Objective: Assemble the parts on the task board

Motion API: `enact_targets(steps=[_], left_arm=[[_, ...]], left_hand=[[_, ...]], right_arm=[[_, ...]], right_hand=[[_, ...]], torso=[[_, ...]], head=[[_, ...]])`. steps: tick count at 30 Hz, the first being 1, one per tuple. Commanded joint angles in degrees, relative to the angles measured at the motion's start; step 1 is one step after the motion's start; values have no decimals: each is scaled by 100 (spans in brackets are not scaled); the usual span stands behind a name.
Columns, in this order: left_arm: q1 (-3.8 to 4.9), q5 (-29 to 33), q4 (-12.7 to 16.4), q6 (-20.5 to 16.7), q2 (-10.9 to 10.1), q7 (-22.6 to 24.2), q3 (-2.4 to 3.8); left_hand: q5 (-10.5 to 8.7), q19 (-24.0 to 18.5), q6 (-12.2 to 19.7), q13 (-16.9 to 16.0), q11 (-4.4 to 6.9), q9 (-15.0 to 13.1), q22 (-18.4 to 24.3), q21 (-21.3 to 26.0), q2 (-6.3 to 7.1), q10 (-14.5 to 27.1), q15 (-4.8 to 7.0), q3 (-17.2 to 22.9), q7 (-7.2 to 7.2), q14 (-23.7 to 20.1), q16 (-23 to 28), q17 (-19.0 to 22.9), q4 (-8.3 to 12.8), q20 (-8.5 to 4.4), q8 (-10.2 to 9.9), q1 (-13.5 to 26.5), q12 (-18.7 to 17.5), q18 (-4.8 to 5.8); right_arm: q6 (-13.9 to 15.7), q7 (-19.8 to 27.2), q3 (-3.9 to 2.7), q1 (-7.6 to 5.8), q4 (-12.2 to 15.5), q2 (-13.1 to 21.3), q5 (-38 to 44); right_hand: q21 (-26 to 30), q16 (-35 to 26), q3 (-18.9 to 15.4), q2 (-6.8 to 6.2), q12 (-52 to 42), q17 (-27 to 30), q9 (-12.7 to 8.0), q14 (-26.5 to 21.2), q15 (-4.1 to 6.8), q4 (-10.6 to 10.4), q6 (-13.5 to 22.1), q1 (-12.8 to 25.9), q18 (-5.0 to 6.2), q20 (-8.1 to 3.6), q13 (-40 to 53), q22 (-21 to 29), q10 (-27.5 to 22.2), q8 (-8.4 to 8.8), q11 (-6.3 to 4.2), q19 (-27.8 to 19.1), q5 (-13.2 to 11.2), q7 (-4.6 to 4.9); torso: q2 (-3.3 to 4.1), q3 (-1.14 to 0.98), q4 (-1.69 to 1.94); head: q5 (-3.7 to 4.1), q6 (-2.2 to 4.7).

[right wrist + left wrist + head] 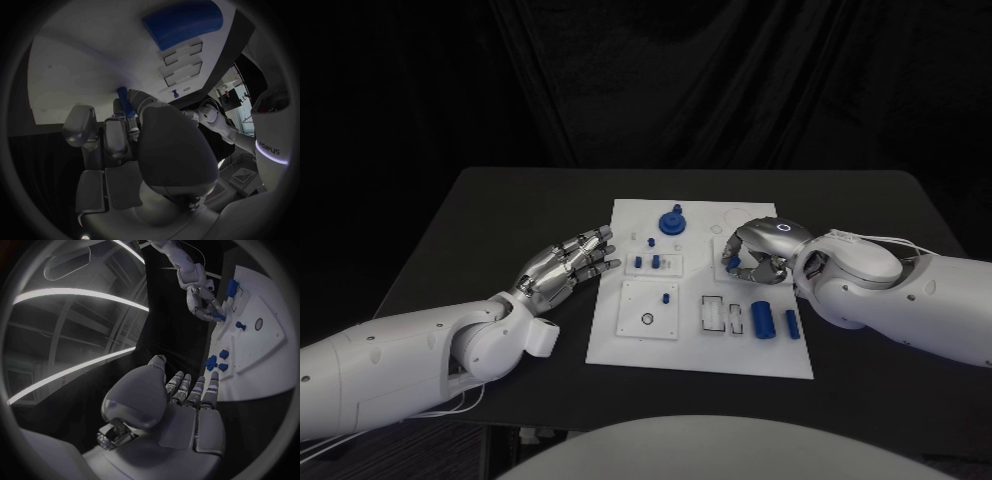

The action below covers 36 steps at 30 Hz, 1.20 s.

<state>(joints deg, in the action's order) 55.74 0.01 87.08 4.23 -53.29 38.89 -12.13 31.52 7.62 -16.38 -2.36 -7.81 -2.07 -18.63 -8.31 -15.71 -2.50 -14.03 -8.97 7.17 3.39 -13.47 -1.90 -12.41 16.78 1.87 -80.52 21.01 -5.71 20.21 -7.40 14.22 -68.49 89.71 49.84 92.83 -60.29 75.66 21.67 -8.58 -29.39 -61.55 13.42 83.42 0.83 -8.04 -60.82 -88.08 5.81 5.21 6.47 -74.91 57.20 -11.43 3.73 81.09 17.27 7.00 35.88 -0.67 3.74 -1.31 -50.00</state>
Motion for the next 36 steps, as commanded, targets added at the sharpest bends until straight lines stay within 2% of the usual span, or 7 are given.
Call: enact_targets(steps=[1,4,9,13,18,26,36], left_arm=[[-19,0,3,69,4,464,4],[-23,0,2,71,5,462,4],[-29,0,-9,80,17,455,4],[-33,0,-16,92,28,451,4],[-35,-1,-18,106,32,462,4],[-37,-1,-25,157,57,537,4],[-38,-2,-13,179,31,565,5]], left_hand=[[39,52,-17,-7,49,-7,1,-5,-27,-2,-7,36,34,-19,-23,-6,-4,-4,38,-49,26,-6],[39,50,-17,-7,49,-7,6,-3,-27,-2,-7,38,36,-19,-23,-6,-3,-4,38,-49,28,-6],[39,47,-13,-7,48,-7,13,1,-26,-2,-8,40,38,-20,-23,-6,-3,-4,37,-49,30,-6],[39,46,-12,-7,45,-7,16,2,-26,-2,-9,42,37,-20,-21,-6,-2,-4,37,-50,27,-6],[39,46,-12,-7,45,-7,16,2,-26,-2,-9,42,37,-20,-21,-6,-2,-4,37,-50,27,-6],[50,55,-46,-17,-16,-10,-1,-6,-42,-22,-23,82,17,-17,-45,-9,-1,-5,42,-57,105,-5],[53,55,-64,-23,-66,-12,6,-4,-63,-43,-22,120,17,-15,-54,-10,-12,-6,45,-59,156,-8]], right_arm=[[405,61,-4,4,114,70,61],[487,57,-5,-47,218,123,61],[519,2,-5,-231,418,173,61],[428,-64,-5,-359,611,161,61],[274,-95,-5,-413,866,-4,68],[-4,-77,-5,-255,1045,-528,452],[-197,19,-6,51,818,-1170,681]], right_hand=[[-36,-15,-9,30,-68,-5,37,-6,47,55,-23,-79,-20,-53,166,-770,102,-43,-54,5,20,-1],[-52,-7,-8,30,-84,-23,54,0,52,65,-25,-82,-23,-58,178,-774,118,-58,-61,10,16,-5],[-70,-3,-14,20,-97,-34,75,6,57,65,-23,-69,-26,-62,190,-779,133,-75,-65,16,-3,-8],[-58,-15,-22,6,-93,-15,91,3,58,56,-4,-44,-24,-65,196,-775,126,-81,-64,12,-30,-9],[-86,3,-25,-3,-89,-53,104,13,57,47,13,-23,-30,-66,200,-782,121,-85,-64,21,-54,-10],[-153,35,-12,3,-85,-111,116,36,60,50,54,-21,-43,-68,206,-799,124,-78,-67,45,-75,-10],[-137,39,-5,2,-76,-118,121,41,60,55,84,-19,-40,-69,207,-795,118,-70,-65,41,-82,-7]], torso=[[1,-1,0],[2,-1,1],[-3,-1,-3],[-2,0,0],[-1,2,3],[0,2,1],[1,3,3]], head=[[-20,0],[-26,0],[-25,0],[-27,0],[-62,0],[-154,0],[-255,0]])
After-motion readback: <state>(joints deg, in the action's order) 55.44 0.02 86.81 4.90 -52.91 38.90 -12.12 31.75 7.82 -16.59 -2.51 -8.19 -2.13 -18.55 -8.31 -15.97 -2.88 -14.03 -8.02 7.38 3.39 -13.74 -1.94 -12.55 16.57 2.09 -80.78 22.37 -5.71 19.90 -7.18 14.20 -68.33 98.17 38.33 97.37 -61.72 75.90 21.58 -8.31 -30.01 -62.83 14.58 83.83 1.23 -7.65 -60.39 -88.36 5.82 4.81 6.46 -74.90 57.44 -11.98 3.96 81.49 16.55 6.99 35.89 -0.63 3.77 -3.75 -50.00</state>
